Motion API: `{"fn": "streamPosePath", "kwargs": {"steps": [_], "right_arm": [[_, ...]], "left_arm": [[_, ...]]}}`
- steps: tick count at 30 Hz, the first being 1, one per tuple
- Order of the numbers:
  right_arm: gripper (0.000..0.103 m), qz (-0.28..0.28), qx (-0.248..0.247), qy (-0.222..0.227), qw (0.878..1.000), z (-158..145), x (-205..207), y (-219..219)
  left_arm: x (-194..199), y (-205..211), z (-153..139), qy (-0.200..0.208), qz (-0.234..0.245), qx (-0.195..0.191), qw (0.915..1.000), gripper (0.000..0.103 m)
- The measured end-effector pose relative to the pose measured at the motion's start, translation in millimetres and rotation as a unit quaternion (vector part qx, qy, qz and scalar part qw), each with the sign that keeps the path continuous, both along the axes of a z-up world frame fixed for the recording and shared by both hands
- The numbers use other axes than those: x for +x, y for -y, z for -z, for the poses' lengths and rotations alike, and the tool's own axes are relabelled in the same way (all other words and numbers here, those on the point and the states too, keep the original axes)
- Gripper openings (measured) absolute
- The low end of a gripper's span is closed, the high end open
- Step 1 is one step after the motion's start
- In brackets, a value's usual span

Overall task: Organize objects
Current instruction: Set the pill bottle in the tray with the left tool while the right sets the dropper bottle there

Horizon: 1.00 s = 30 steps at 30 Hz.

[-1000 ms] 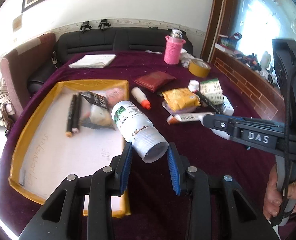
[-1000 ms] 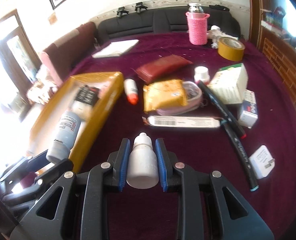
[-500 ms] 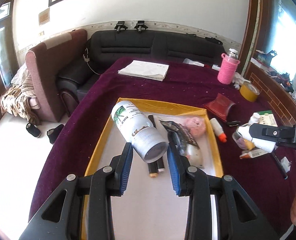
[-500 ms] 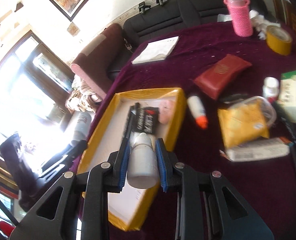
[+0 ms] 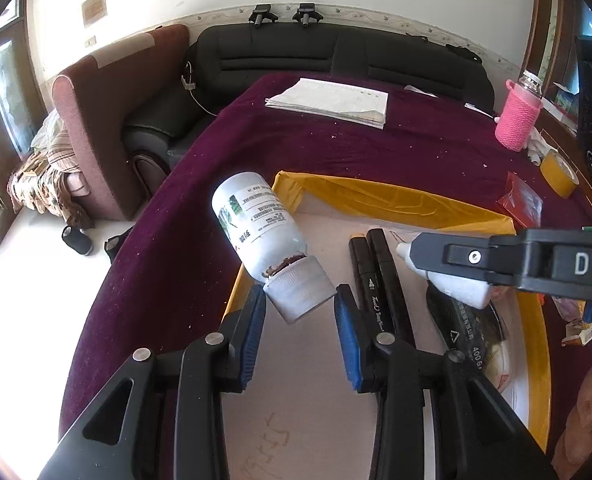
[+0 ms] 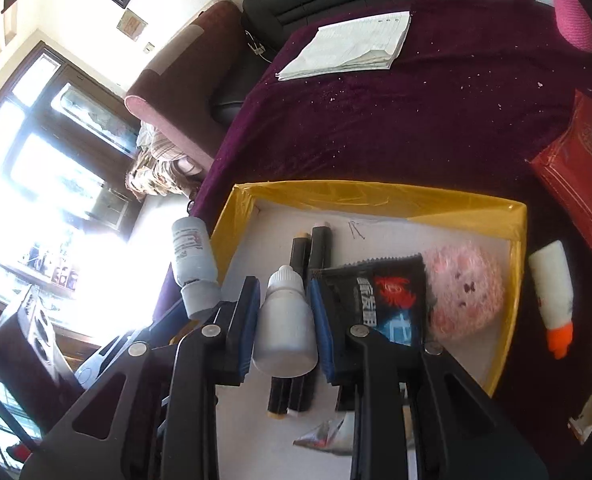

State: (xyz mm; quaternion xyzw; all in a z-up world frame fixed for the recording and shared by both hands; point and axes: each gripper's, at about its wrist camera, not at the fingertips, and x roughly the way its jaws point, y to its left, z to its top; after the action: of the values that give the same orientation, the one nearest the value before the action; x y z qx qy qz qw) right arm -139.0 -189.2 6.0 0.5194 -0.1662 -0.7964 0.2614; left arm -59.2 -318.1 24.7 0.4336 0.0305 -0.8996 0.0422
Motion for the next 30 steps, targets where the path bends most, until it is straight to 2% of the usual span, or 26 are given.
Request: {"fn": "streamPosePath", "kwargs": {"steps": [1, 4, 5, 8, 13, 17, 30], "right_arm": [[0.024, -0.001, 0.0, -0.001, 1.0, 2, -2, 0], [0.024, 0.002, -0.004, -0.006, 1.0, 4, -6, -1], [0.024, 0.0, -0.002, -0.007, 1.0, 2, -6, 0], [0.026, -0.002, 0.006, -0.017, 1.0, -3, -3, -1], [0.027, 0.002, 0.011, -0.043, 0.999, -22, 10, -11], [0.039, 0.011, 0.013, -0.062, 0.998, -35, 28, -29], [0.04, 0.048, 0.013, -0.09, 0.995, -54, 90, -96]], "left_arm": [[0, 1, 1, 0.001, -0.002, 0.001, 1.0, 0.033], [3, 1, -2, -0.003, -0.005, 0.004, 1.0, 0.051], [5, 1, -4, -0.007, -0.004, 0.007, 0.9999, 0.052], [12, -4, -13, -0.021, -0.009, 0.0, 0.9997, 0.066], [28, -18, -31, -0.047, -0.001, -0.017, 0.9987, 0.068], [43, -30, -46, -0.065, 0.002, -0.03, 0.9974, 0.069], [91, -65, -81, -0.105, 0.011, -0.041, 0.9935, 0.071]]}}
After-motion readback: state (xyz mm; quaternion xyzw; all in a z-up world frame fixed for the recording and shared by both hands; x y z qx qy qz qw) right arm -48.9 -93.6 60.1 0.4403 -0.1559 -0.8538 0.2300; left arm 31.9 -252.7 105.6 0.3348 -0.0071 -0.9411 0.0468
